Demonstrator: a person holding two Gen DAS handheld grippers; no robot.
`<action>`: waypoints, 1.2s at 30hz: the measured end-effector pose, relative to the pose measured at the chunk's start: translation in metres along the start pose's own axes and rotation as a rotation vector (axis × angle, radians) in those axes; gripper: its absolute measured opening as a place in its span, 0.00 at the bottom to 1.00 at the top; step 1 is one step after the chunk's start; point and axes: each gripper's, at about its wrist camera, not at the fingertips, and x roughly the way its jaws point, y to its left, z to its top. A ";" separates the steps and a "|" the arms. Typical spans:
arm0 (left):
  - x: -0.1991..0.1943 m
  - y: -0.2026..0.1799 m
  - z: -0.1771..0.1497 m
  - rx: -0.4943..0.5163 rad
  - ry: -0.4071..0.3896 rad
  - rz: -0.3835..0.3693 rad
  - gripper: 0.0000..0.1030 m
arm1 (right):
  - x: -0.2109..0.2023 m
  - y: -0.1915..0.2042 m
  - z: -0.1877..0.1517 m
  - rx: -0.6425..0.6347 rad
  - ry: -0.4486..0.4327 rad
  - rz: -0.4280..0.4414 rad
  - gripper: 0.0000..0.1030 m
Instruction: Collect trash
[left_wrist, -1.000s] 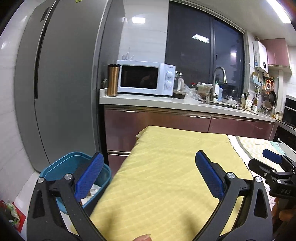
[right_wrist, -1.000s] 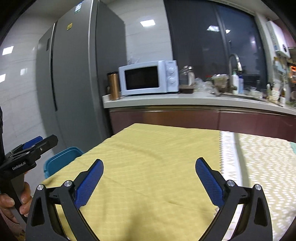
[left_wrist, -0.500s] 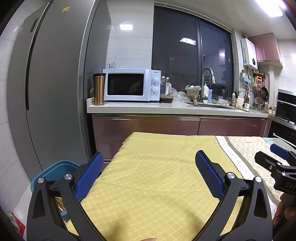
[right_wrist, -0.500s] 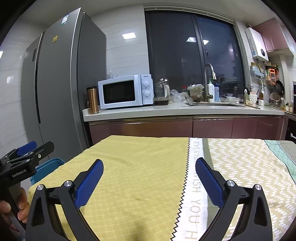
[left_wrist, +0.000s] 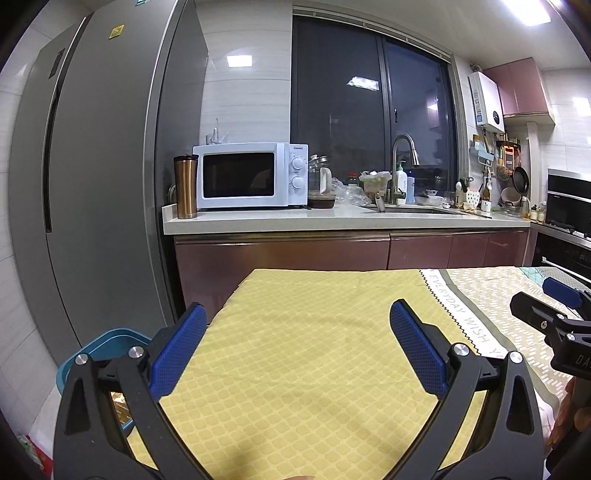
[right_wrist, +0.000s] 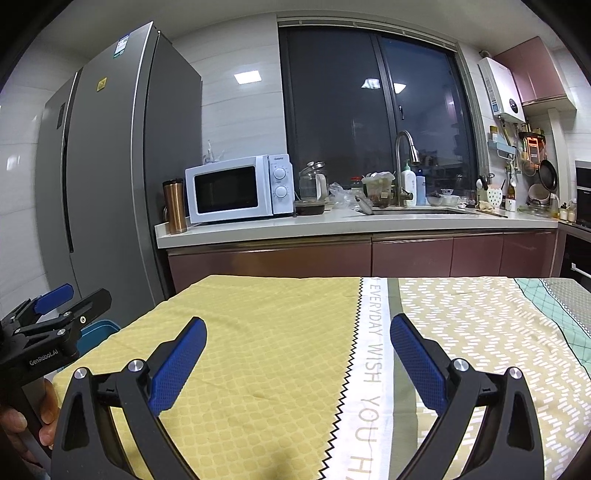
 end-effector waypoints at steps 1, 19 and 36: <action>0.000 0.000 0.000 0.000 0.000 0.000 0.95 | 0.000 -0.001 0.000 0.001 0.000 -0.001 0.93; 0.002 0.000 0.004 0.000 -0.014 0.006 0.95 | 0.000 0.000 0.001 0.001 0.001 0.000 0.93; -0.001 0.004 0.004 0.001 -0.022 0.014 0.95 | 0.001 0.001 0.001 0.006 -0.001 0.003 0.93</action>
